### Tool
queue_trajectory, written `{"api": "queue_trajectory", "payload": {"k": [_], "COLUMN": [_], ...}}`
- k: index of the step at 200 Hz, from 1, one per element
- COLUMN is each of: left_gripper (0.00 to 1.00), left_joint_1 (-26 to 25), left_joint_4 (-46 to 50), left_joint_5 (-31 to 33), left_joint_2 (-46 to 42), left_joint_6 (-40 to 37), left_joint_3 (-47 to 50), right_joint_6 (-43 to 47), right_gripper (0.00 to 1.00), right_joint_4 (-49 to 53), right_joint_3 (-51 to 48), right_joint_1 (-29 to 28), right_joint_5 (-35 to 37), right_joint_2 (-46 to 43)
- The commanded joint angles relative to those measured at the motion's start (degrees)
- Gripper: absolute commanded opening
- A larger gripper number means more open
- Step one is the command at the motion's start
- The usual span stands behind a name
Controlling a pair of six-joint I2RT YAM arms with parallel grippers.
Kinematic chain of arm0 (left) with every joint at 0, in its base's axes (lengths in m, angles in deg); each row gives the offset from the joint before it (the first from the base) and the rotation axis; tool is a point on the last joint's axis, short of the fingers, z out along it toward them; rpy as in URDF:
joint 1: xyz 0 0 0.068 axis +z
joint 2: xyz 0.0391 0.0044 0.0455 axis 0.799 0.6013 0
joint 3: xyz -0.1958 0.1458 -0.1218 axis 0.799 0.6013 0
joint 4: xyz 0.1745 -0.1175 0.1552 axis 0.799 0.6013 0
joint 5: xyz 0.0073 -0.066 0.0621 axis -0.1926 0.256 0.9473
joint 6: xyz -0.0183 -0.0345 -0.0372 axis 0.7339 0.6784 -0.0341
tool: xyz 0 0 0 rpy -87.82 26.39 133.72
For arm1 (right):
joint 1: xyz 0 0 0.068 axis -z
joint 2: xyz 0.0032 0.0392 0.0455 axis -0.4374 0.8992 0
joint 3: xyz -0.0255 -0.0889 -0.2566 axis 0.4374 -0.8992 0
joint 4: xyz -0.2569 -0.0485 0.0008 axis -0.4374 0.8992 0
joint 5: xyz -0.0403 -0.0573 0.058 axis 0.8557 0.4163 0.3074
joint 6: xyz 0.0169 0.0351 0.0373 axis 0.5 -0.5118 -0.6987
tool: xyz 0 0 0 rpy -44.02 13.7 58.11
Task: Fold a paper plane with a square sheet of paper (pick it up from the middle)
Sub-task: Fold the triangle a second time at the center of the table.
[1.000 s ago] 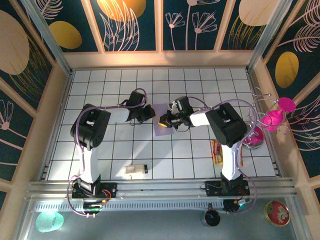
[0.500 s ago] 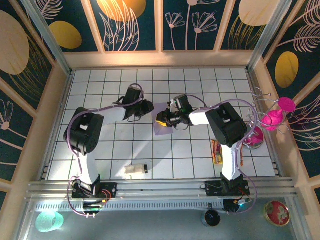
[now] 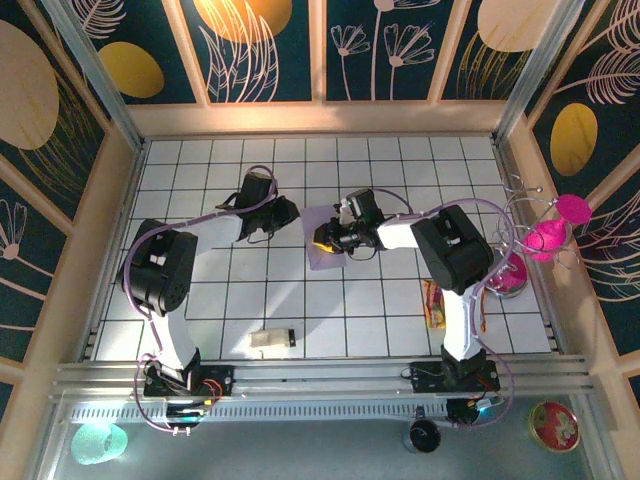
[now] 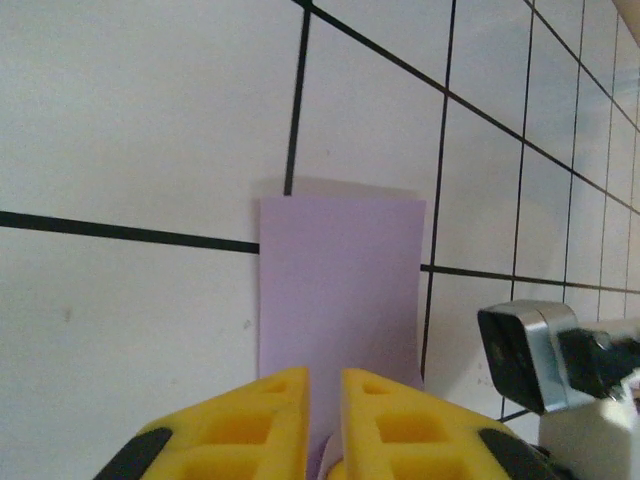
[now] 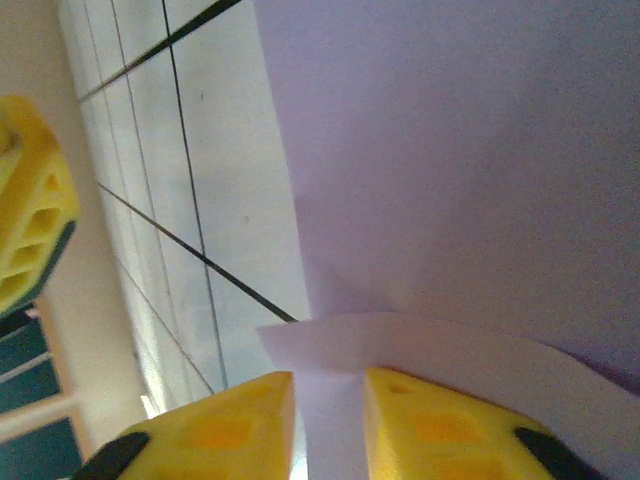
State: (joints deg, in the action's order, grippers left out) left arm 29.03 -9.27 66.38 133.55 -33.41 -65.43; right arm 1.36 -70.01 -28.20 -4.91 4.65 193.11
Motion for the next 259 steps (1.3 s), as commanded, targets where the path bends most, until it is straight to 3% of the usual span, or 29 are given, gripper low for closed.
{"api": "queue_trajectory", "payload": {"k": [1,44,81,194,259], "left_gripper": [0.1,0.0,0.0,0.0,0.0], "left_joint_1": [-2.3,-5.2,-6.4,-7.4,-7.4], "left_joint_4": [1.4,1.6,1.5,4.3,7.4], "left_joint_5": [-0.9,-0.9,-1.4,2.2,4.0], "left_joint_2": [-0.9,-0.1,1.1,5.2,7.0], "left_joint_6": [0.1,1.3,1.8,1.0,-0.6], "left_joint_3": [0.4,2.1,3.1,1.6,1.4], "right_joint_6": [3.1,4.0,3.6,2.6,0.8], "right_gripper": [0.16,0.05,0.0,0.0,0.01], "right_joint_4": [10.1,14.2,15.6,14.8,6.7], "right_joint_3": [0.5,2.1,2.8,1.7,-0.1], "right_joint_1": [-0.7,-2.1,-2.5,-2.5,-1.0], "right_joint_5": [8.1,12.4,14.2,14.0,8.2], "right_joint_2": [3.5,4.4,4.9,4.1,-6.1]}}
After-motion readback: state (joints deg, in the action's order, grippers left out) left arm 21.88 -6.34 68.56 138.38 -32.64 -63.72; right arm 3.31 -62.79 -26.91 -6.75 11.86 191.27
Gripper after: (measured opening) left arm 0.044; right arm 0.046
